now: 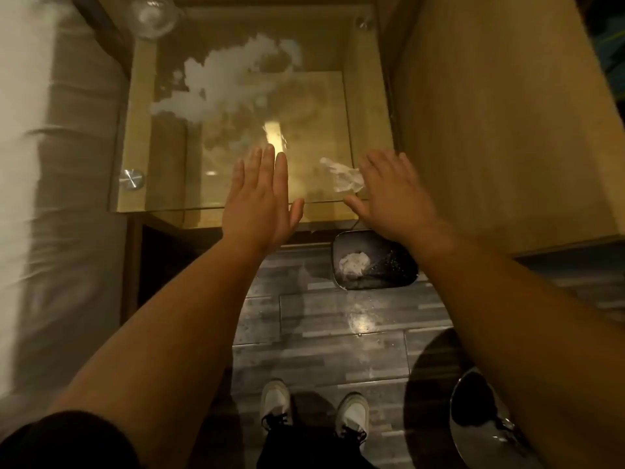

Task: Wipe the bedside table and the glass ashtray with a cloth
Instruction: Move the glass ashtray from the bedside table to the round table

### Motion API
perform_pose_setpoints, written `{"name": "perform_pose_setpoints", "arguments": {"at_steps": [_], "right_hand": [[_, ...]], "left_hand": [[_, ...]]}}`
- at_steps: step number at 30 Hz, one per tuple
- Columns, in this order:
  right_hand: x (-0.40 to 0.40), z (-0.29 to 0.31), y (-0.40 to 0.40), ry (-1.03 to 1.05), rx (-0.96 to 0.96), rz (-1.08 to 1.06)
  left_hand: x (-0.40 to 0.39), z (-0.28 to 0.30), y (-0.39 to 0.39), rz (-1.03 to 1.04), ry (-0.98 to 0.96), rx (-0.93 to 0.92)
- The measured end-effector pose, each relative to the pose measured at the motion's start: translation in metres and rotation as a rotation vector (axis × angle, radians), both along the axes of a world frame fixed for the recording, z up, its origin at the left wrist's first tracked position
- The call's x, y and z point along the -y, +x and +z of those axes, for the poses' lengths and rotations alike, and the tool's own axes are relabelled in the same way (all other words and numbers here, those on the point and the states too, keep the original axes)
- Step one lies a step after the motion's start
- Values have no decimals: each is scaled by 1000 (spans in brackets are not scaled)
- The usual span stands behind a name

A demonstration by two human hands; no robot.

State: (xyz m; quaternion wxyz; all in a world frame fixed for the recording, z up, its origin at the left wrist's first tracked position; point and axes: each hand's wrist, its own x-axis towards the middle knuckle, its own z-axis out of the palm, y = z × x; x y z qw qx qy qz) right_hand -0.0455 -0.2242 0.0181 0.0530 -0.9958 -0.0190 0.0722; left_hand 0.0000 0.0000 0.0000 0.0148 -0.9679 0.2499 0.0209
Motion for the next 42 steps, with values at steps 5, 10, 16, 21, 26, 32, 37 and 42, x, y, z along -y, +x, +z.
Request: {"name": "perform_pose_setpoints", "arguments": {"at_steps": [5,10,16,21,26,32,37,42], "right_hand": [[-8,-30,15,22,110,57],[-11,-48,27,87,189,16],[-11,-62,37,124,280,2],[-7,-69,-6,293,330,-97],[3,-118,-69,397,251,-325],[14,-163,-83,328,-14,-457],[17,-167,-85,331,-140,-466],[16,-149,-91,279,15,-451]], "left_hand": [[8,-31,16,-19,-7,-17],[11,-50,30,-18,-31,-57],[11,-59,32,-41,-56,-20],[11,-59,32,-34,-72,-26],[12,-60,31,-35,-67,-8],[11,-65,32,-47,-82,12],[11,-66,32,-47,-83,17],[10,-64,31,-56,-82,17]]}}
